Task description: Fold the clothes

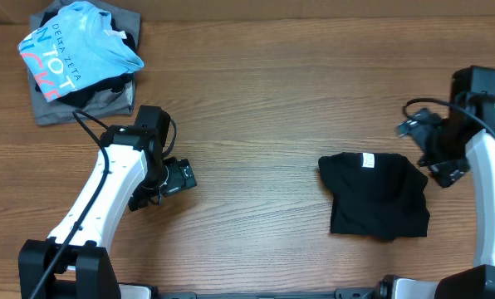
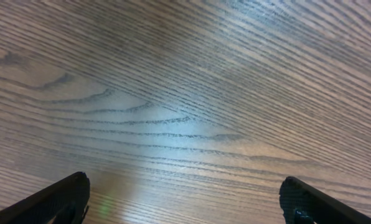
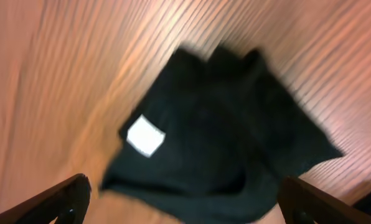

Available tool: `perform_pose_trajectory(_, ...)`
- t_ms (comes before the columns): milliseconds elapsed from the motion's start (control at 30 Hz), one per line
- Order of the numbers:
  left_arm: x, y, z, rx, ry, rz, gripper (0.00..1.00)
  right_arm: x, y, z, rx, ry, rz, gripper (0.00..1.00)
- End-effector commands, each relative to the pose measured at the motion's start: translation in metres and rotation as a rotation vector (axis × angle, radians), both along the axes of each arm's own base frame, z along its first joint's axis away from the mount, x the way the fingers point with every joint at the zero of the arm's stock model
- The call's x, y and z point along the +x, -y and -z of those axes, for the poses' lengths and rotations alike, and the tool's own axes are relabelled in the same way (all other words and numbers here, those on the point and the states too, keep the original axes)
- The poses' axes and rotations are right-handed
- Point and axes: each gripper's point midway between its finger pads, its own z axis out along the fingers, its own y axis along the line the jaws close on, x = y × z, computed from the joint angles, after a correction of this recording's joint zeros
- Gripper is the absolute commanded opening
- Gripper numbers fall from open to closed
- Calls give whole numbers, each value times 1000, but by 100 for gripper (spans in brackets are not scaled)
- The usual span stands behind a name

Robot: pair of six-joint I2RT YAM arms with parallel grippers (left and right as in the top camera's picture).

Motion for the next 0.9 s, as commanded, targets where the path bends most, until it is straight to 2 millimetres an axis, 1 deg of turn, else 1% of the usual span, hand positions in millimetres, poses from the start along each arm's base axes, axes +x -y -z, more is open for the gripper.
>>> perform_pose_trajectory(0,2,3,0,-24,10,16,100,-8,-34,15,91,-26,-181,98)
perform_pose_trajectory(33,3,4,0,-30,12,16,100,-11,-39,23,95,-39,-194,95)
perform_pose_trajectory(67,4,5,0,-36,14,16,100,-12,-43,33,98,-47,-209,87)
perform_pose_trajectory(100,4,7,0,-41,14,16,100,-13,-46,39,99,-50,-218,82)
perform_pose_trajectory(133,3,8,0,-49,13,16,100,-14,-51,57,100,-54,-227,73)
perform_pose_trajectory(200,3,8,0,-49,11,16,100,-18,-53,78,105,-60,-193,61)
perform_pose_trajectory(300,1,8,0,-48,2,16,100,-17,-50,101,104,-45,-140,42)
perform_pose_trajectory(467,-2,7,0,-46,-9,17,100,4,-42,122,77,30,-130,33)
perform_pose_trajectory(567,-1,7,0,-46,-7,16,100,15,-41,136,78,35,-114,33)
perform_pose_trajectory(700,-2,7,0,-47,-9,16,100,32,-40,165,82,34,-109,31)
perform_pose_trajectory(767,-3,8,0,-49,-13,16,100,40,-41,175,89,40,-118,31)
perform_pose_trajectory(800,-3,8,0,-49,-14,19,100,44,-41,178,94,42,-119,31)
perform_pose_trajectory(867,-3,8,0,-49,-13,19,100,52,-43,177,103,54,-122,31)
